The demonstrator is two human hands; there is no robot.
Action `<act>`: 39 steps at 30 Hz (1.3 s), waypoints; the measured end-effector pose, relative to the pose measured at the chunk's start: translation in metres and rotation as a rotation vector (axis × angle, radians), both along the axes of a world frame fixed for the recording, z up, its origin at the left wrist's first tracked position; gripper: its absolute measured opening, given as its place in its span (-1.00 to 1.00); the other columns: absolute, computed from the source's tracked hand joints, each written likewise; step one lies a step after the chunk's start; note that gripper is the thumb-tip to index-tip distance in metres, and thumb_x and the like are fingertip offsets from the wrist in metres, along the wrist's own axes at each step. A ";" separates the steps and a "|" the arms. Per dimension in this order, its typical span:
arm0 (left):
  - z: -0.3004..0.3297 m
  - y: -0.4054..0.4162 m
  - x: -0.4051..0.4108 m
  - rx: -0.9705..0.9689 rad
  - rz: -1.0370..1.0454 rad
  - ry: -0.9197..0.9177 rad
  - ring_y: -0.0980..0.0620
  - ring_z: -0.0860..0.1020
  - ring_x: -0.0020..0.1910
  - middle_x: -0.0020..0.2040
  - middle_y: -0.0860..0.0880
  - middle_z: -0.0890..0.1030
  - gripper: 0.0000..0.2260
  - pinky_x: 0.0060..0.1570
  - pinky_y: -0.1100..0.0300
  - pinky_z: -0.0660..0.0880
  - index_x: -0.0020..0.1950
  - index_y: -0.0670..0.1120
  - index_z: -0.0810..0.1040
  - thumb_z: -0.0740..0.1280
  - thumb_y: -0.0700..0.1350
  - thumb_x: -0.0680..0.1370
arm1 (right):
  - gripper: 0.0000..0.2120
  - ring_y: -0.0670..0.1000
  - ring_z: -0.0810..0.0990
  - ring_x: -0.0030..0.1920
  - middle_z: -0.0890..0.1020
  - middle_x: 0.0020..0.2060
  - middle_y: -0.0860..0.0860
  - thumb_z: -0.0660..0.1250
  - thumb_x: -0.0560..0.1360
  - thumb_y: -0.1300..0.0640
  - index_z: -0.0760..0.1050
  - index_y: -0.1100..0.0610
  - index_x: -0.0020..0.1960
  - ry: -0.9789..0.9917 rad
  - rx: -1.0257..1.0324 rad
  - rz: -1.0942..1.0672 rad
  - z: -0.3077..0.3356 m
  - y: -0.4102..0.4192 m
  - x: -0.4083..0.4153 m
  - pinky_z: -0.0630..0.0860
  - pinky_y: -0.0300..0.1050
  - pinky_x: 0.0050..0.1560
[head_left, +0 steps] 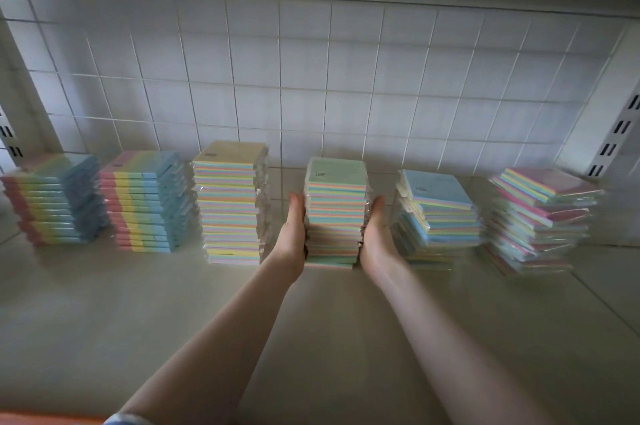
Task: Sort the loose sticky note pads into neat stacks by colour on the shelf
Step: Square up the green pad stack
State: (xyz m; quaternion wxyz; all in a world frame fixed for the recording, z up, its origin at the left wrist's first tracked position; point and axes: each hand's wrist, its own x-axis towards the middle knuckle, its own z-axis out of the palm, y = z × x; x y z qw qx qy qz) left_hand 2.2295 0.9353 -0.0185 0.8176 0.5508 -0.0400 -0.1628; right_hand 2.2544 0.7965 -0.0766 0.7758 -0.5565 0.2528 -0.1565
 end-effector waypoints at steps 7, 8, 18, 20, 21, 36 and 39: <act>-0.001 0.001 0.003 -0.117 -0.033 0.050 0.12 0.66 -0.17 -0.13 0.03 0.70 -0.47 -0.13 0.12 0.50 0.00 0.02 0.61 -0.08 0.25 0.61 | -0.28 0.09 0.35 0.40 0.38 0.39 0.04 -0.02 0.49 -0.40 0.25 0.04 0.47 0.042 -0.138 0.091 0.055 0.029 -0.051 0.26 0.09 0.42; -0.001 0.002 0.005 -0.111 -0.038 0.056 0.11 0.65 -0.14 -0.09 0.02 0.70 -0.47 -0.12 0.12 0.50 0.02 0.03 0.61 -0.09 0.26 0.61 | -0.26 0.08 0.41 0.35 0.43 0.35 0.05 -0.01 0.46 -0.44 0.32 0.03 0.43 0.056 -0.120 0.086 0.054 0.028 -0.051 0.31 0.08 0.38; -0.002 0.000 -0.008 -0.006 0.064 0.055 0.01 0.62 0.05 0.03 0.00 0.67 -0.44 0.11 0.07 0.50 0.08 0.07 0.62 -0.05 0.35 0.56 | -0.38 -0.09 0.57 -0.49 0.59 -0.51 -0.02 -0.10 0.58 -0.28 0.51 0.09 -0.29 -0.014 0.079 0.102 0.058 0.019 -0.054 0.45 -0.26 -0.43; -0.001 0.000 -0.010 0.027 0.077 0.062 -0.01 0.62 0.05 0.05 -0.02 0.67 -0.43 0.15 0.04 0.49 0.07 0.06 0.63 -0.03 0.37 0.54 | -0.31 0.02 0.67 -0.13 0.70 -0.17 0.05 -0.03 0.46 -0.45 0.60 0.08 -0.06 0.004 0.134 0.119 0.055 0.022 -0.050 0.55 -0.09 -0.06; -0.001 -0.001 -0.010 0.036 0.078 0.068 -0.02 0.61 0.06 0.06 -0.03 0.66 -0.43 0.18 0.02 0.49 0.07 0.06 0.63 -0.03 0.38 0.53 | -0.18 0.06 0.65 0.01 0.69 -0.04 0.07 0.02 0.28 -0.59 0.61 0.07 0.02 0.024 0.138 0.121 0.052 0.025 -0.048 0.52 -0.02 0.12; 0.009 0.000 -0.013 0.099 0.157 0.037 -0.03 0.61 0.06 -0.01 -0.01 0.68 -0.49 0.25 -0.04 0.46 -0.03 0.06 0.67 0.02 0.31 0.55 | -0.38 -0.12 0.46 -0.61 0.51 -0.60 -0.07 -0.01 0.45 -0.45 0.44 0.06 -0.33 0.061 -0.035 0.049 0.064 0.022 -0.057 0.37 -0.24 -0.46; 0.024 0.000 -0.013 0.061 0.152 -0.026 0.01 0.57 0.16 0.12 0.01 0.64 -0.43 0.31 -0.05 0.40 0.17 0.05 0.61 0.00 0.38 0.51 | -0.40 -0.02 0.43 -0.51 0.50 -0.46 0.01 -0.06 0.52 -0.38 0.45 0.05 -0.32 0.024 -0.033 0.052 0.068 0.015 -0.047 0.28 -0.21 -0.46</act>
